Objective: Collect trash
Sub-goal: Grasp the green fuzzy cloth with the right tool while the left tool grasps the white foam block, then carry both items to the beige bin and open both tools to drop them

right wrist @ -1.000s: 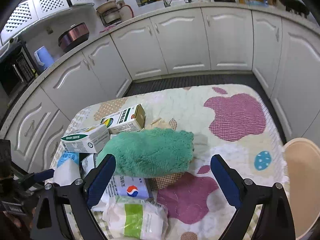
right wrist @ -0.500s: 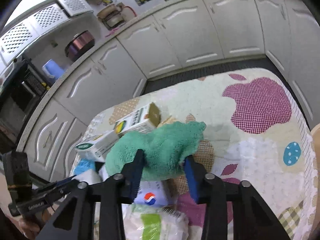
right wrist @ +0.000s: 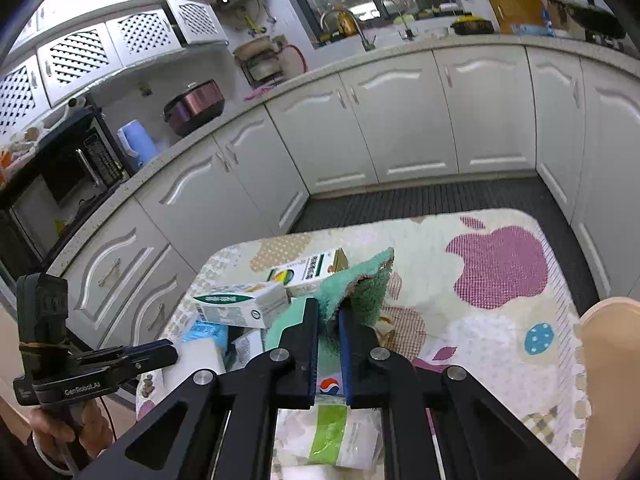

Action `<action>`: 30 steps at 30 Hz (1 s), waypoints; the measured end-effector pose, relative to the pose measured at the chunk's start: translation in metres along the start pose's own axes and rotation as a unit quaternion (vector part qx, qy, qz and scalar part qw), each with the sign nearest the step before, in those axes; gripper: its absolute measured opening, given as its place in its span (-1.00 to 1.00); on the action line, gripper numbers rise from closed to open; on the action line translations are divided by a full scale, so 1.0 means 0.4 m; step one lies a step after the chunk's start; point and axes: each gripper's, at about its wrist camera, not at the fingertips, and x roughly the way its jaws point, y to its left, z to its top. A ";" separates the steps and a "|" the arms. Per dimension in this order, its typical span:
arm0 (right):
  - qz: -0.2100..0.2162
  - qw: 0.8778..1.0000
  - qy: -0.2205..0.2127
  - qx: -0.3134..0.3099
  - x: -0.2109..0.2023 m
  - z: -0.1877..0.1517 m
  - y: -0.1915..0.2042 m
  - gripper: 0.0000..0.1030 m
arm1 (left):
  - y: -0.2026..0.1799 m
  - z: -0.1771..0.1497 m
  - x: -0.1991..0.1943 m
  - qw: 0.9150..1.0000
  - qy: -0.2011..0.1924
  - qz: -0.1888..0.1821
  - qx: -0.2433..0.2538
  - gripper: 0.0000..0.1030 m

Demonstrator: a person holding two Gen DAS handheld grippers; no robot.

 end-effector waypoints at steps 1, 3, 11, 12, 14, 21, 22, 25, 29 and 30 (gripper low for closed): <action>0.000 1.000 -0.005 -0.001 -0.013 0.003 0.001 -0.84 | -0.007 0.002 -0.006 1.000 -0.002 -0.002 0.002 -0.66; -0.004 1.000 -0.018 -0.006 -0.046 0.009 0.003 -0.84 | -0.023 0.010 -0.019 1.000 -0.009 -0.006 0.008 -0.67; -0.038 0.998 -0.055 -0.004 -0.170 0.021 -0.039 -0.85 | -0.131 0.058 -0.048 0.998 -0.034 -0.034 0.040 -0.67; -0.047 0.997 -0.060 0.000 -0.190 0.020 -0.056 -0.85 | -0.151 0.064 -0.045 0.998 -0.035 -0.038 0.046 -0.67; -0.061 0.996 -0.066 0.007 -0.220 0.018 -0.084 -0.85 | -0.196 0.075 -0.032 0.996 -0.036 -0.046 0.060 -0.67; -0.134 0.987 -0.084 0.028 -0.335 -0.005 -0.195 -0.85 | -0.376 0.100 0.063 0.991 -0.019 -0.079 0.106 -0.67; -0.143 0.986 -0.085 0.031 -0.349 -0.009 -0.209 -0.85 | -0.399 0.100 0.076 0.990 -0.017 -0.083 0.111 -0.67; -0.177 0.979 -0.089 0.045 -0.393 -0.025 -0.268 -0.85 | -0.480 0.103 0.126 0.987 -0.010 -0.092 0.129 -0.67; -0.238 0.966 -0.084 0.052 -0.434 -0.052 -0.340 -0.85 | -0.576 0.099 0.201 0.985 0.004 -0.095 0.146 -0.67; -0.248 0.964 -0.082 0.054 -0.440 -0.058 -0.356 -0.85 | -0.604 0.097 0.226 0.984 0.009 -0.094 0.149 -0.67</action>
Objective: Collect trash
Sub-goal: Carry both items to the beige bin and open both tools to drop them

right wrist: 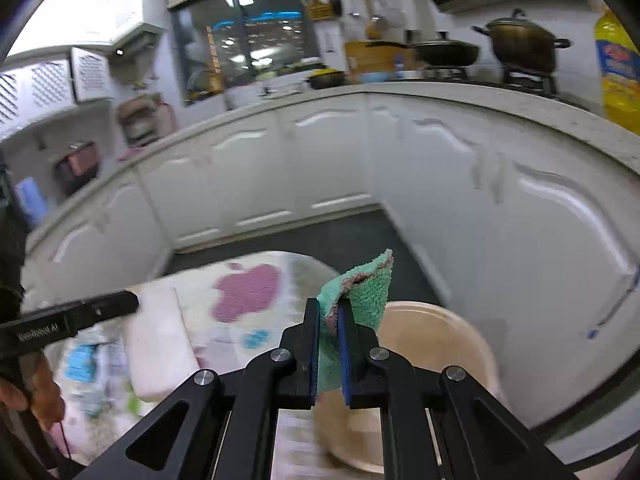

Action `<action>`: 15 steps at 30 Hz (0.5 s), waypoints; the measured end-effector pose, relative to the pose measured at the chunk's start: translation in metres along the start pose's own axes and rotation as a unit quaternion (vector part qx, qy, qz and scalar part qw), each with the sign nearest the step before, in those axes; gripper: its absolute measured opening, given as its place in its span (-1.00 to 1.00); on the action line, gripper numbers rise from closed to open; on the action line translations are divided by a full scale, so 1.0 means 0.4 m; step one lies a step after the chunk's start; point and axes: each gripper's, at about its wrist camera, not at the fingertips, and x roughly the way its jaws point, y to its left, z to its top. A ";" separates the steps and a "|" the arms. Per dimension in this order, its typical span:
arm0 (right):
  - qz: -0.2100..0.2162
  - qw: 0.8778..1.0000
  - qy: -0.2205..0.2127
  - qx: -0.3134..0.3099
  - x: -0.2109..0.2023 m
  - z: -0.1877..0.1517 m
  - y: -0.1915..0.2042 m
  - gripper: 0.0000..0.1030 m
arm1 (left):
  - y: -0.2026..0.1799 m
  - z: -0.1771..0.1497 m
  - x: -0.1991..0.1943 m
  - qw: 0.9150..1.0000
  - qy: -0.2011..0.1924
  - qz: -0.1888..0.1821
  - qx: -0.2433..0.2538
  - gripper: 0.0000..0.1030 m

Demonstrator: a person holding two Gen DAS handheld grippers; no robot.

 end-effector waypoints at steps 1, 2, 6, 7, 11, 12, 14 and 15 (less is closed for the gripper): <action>-0.012 1.000 0.004 0.001 0.007 -0.005 -0.022 -0.85 | -0.012 0.003 0.018 1.000 0.003 -0.001 0.000 -0.67; -0.021 1.000 0.007 0.002 0.013 -0.010 -0.036 -0.85 | -0.028 0.007 0.043 1.000 0.010 -0.001 0.000 -0.67; -0.056 0.998 0.028 0.001 0.053 -0.042 -0.099 -0.85 | -0.079 0.009 0.139 1.000 0.024 0.001 0.002 -0.67; -0.064 0.997 0.034 0.001 0.065 -0.051 -0.115 -0.85 | -0.089 0.006 0.165 1.000 0.029 0.002 -0.001 -0.67; -0.091 0.994 0.050 0.013 0.111 -0.075 -0.146 -0.85 | -0.114 0.000 0.238 0.999 0.037 0.008 -0.013 -0.67; -0.093 0.994 0.057 0.020 0.120 -0.079 -0.155 -0.83 | -0.119 -0.003 0.256 0.999 0.040 0.007 -0.017 -0.66; -0.092 0.993 0.069 0.034 0.134 -0.083 -0.165 -0.60 | -0.123 -0.011 0.278 0.999 0.048 0.008 -0.019 -0.64; -0.093 0.992 0.071 0.038 0.137 -0.085 -0.168 -0.30 | -0.127 -0.015 0.289 0.998 0.054 0.006 -0.018 -0.64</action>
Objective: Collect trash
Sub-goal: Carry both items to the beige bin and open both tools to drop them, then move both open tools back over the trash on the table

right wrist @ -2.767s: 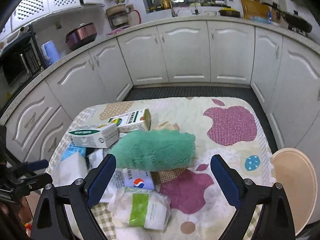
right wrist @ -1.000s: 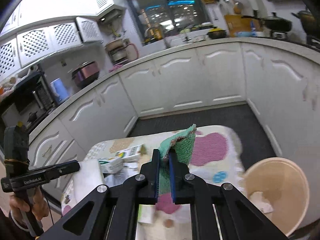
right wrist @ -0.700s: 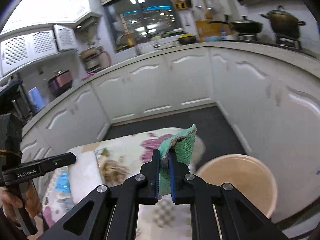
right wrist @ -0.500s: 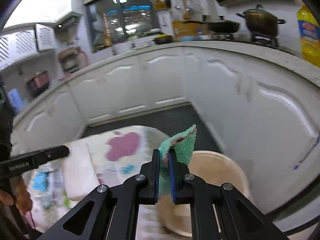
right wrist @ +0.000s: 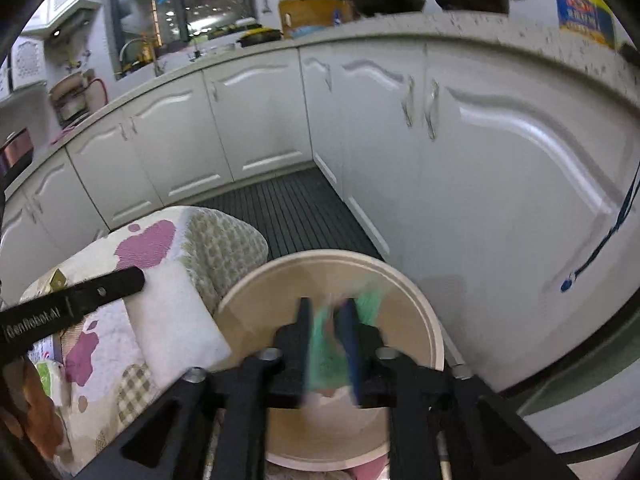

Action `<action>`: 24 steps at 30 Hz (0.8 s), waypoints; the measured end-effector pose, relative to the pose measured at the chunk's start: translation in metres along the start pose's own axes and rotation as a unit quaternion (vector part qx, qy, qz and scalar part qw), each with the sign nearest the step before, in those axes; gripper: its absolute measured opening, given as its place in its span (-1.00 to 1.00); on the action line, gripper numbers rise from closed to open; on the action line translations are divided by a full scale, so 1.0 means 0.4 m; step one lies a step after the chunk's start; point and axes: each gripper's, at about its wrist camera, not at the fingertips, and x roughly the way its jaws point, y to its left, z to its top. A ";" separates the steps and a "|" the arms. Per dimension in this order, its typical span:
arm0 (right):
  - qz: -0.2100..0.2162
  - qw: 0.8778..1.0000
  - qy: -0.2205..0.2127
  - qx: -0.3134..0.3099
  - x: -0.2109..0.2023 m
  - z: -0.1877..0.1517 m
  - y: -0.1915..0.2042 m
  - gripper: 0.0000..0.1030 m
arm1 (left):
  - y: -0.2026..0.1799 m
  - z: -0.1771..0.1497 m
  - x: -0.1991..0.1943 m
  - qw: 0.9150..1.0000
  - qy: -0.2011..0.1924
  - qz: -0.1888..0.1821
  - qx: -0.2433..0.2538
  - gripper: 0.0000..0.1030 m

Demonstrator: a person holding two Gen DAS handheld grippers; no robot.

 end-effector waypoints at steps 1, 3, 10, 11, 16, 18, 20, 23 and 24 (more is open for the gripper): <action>0.001 1.000 -0.003 0.002 -0.002 -0.002 -0.002 -0.21 | -0.003 -0.002 0.003 1.000 0.002 0.000 0.003 -0.59; 0.004 1.000 -0.009 0.003 -0.007 -0.006 -0.002 -0.17 | -0.008 -0.009 0.010 1.000 0.007 0.006 0.012 -0.58; 0.018 1.000 -0.003 0.011 -0.010 -0.016 0.008 -0.17 | -0.006 -0.030 -0.013 1.000 0.011 0.009 0.026 -0.57; 0.019 1.000 -0.002 0.010 -0.010 -0.018 0.012 -0.17 | -0.006 -0.032 -0.020 1.000 0.011 0.008 0.027 -0.57; 0.029 1.000 -0.005 0.005 -0.022 -0.020 0.043 -0.16 | -0.001 -0.044 -0.071 0.999 0.000 0.009 0.031 -0.56; 0.032 0.999 -0.007 0.002 -0.031 -0.020 0.057 -0.13 | 0.002 -0.050 -0.093 0.999 -0.003 0.012 0.036 -0.55; 0.037 0.999 -0.010 0.000 -0.042 -0.019 0.073 -0.13 | 0.005 -0.056 -0.113 0.999 -0.008 0.016 0.040 -0.51; 0.047 0.999 -0.016 -0.003 -0.061 -0.018 0.099 -0.13 | 0.015 -0.066 -0.154 0.999 -0.022 0.019 0.043 -0.37; 0.051 0.999 -0.018 -0.006 -0.069 -0.017 0.112 -0.12 | 0.022 -0.068 -0.166 0.999 -0.026 0.020 0.042 -0.32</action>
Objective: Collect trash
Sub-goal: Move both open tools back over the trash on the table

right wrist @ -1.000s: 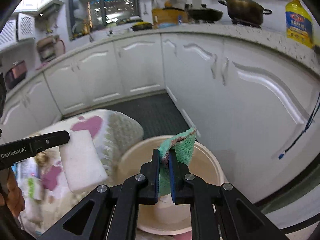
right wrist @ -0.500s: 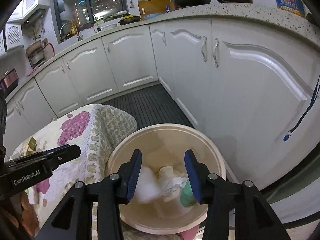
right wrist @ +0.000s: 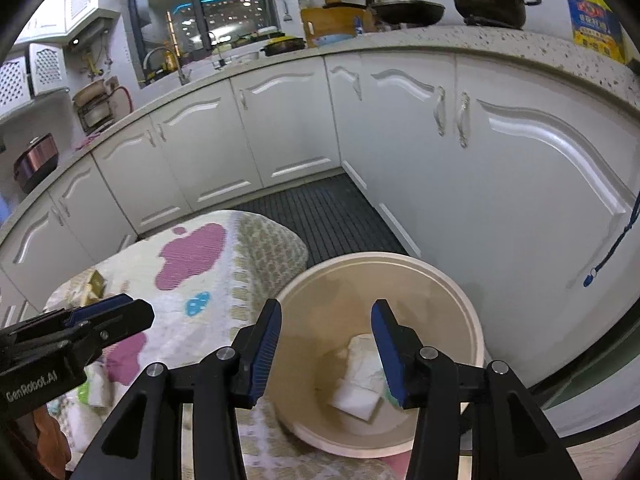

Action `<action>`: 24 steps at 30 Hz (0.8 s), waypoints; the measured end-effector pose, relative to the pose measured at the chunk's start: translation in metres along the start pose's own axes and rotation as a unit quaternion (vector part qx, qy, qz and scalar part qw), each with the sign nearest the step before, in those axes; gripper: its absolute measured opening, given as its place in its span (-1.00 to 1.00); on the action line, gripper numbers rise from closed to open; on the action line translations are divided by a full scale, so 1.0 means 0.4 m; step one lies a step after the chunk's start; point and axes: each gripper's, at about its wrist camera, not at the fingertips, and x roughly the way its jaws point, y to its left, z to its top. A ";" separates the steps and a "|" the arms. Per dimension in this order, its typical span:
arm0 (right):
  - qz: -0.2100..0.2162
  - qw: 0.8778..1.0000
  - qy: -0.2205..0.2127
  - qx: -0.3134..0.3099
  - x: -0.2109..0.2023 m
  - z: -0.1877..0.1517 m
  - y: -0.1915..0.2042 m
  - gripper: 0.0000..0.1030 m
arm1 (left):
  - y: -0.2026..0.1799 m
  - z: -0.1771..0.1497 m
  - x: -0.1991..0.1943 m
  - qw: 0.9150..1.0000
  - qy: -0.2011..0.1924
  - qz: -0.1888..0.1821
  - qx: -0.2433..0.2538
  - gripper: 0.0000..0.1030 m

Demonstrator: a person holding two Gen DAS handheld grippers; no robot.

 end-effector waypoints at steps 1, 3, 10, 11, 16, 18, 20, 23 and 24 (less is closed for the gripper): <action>0.003 1.000 -0.001 -0.002 -0.003 0.001 0.012 -0.12 | 0.008 -0.005 -0.017 1.000 -0.004 0.004 0.000 -0.28; 0.010 1.000 -0.004 -0.009 -0.012 0.005 0.038 -0.12 | 0.019 -0.009 -0.042 1.000 -0.011 0.011 0.002 -0.27; 0.043 0.998 -0.016 -0.034 -0.043 0.019 0.148 0.19 | 0.086 -0.032 -0.136 0.999 -0.035 0.040 -0.008 -0.26; 0.046 0.998 -0.019 -0.038 -0.046 0.019 0.162 0.24 | 0.098 -0.035 -0.147 0.998 -0.037 0.044 -0.011 -0.25; 0.073 0.995 -0.022 -0.058 -0.059 0.019 0.247 0.24 | 0.172 -0.060 -0.206 0.997 -0.046 0.060 -0.030 -0.15; 0.086 0.994 -0.020 -0.066 -0.060 0.018 0.281 0.24 | 0.203 -0.070 -0.233 0.996 -0.054 0.066 -0.038 0.00; 0.095 0.993 -0.017 -0.072 -0.058 0.017 0.306 0.25 | 0.239 -0.082 -0.260 0.994 -0.062 0.075 -0.047 0.05; 0.112 0.990 -0.012 -0.081 -0.052 0.013 0.349 0.26 | 0.294 -0.096 -0.296 0.992 -0.066 0.089 -0.060 0.05; 0.120 0.989 -0.010 -0.083 -0.050 0.012 0.366 0.27 | 0.312 -0.099 -0.306 0.991 -0.067 0.094 -0.063 0.05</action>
